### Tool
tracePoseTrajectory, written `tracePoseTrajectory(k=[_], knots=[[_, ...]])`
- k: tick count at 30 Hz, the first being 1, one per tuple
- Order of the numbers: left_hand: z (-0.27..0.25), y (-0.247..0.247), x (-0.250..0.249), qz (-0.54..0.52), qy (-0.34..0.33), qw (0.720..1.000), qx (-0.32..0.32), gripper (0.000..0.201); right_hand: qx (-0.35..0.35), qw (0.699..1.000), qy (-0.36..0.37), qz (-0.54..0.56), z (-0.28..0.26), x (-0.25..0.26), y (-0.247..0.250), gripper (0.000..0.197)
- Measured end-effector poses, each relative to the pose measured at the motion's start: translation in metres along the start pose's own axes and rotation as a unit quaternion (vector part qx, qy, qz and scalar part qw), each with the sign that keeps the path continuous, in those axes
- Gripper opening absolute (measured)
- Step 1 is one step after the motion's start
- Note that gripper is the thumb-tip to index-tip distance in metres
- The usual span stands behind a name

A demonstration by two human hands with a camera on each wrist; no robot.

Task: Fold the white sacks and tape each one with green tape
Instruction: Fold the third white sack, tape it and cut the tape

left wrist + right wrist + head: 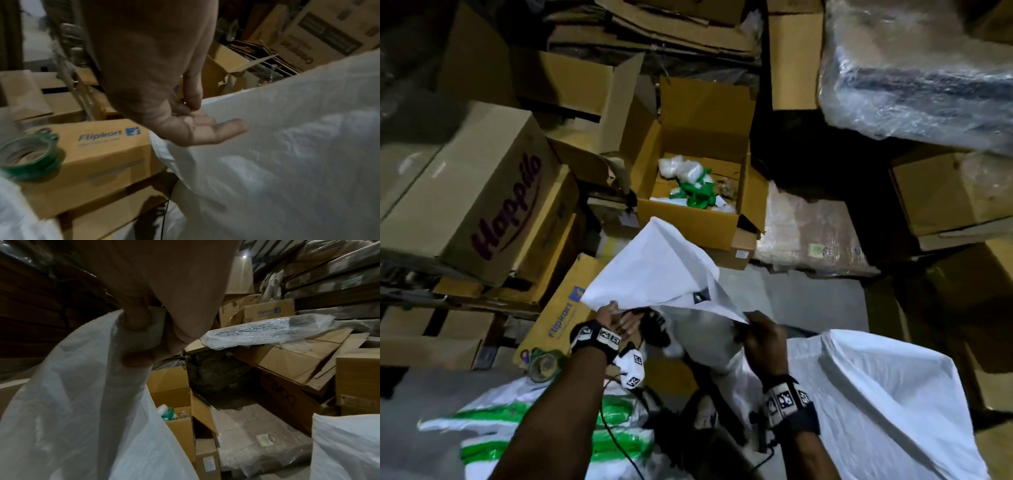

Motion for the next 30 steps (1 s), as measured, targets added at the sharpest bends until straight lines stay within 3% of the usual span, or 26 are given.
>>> tracePoseTrajectory(k=[3,6,8,11,13,15,17,19,21,23,27,30], knots=[[0.008,-0.026,-0.020,-0.004,-0.008,1.000,0.023,0.027,0.003,1.000,0.010,-0.005,0.023,-0.005,0.015,0.036],[-0.003,-0.059,-0.048,-0.042,-0.018,0.998,0.040,0.048,0.016,1.000,0.023,0.009,0.030,-0.005,0.015,0.029],[-0.014,-0.089,-0.069,0.001,-0.039,0.994,0.103,0.063,0.028,0.999,0.022,0.024,0.026,-0.004,0.010,0.028],[-0.021,-0.120,-0.087,0.053,-0.116,0.983,0.135,0.049,0.047,0.998,0.024,0.035,0.017,-0.002,0.003,0.032],[-0.029,-0.126,-0.083,0.170,-0.122,0.976,0.058,0.047,0.057,0.997,0.018,0.040,0.012,-0.008,-0.002,0.036],[-0.036,-0.130,-0.101,0.231,-0.172,0.958,-0.015,0.047,0.051,0.998,0.014,0.041,0.011,-0.012,-0.003,0.035],[-0.035,-0.143,-0.134,0.223,-0.257,0.940,-0.021,0.052,0.037,0.998,0.001,0.056,0.013,-0.011,-0.002,0.024],[-0.023,-0.150,-0.170,0.203,-0.319,0.923,-0.072,0.063,0.015,0.996,-0.010,0.086,0.018,-0.002,0.003,0.016],[-0.036,-0.157,-0.198,0.190,-0.346,0.916,-0.077,0.047,-0.002,0.991,-0.021,0.132,0.024,0.007,0.009,0.014],[-0.083,-0.162,-0.218,0.201,-0.378,0.900,-0.082,0.031,-0.010,0.986,-0.026,0.161,0.030,0.015,0.016,0.009],[-0.117,-0.152,-0.236,0.213,-0.413,0.880,-0.102,0.040,-0.037,0.982,-0.007,0.186,0.032,0.038,0.038,0.016],[-0.132,-0.133,-0.233,0.230,-0.426,0.867,-0.120,0.043,-0.067,0.988,0.051,0.126,0.024,0.049,0.059,0.025]])
Point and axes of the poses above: each hand's wrist, its own z-axis towards the middle knuckle, its own y-axis out of the back of the hand, x = y × z, the point moved 7 cm from there along z, towards the middle knuckle, and after that the axes turned 7 degrees about -x, right-handed, at the moved point
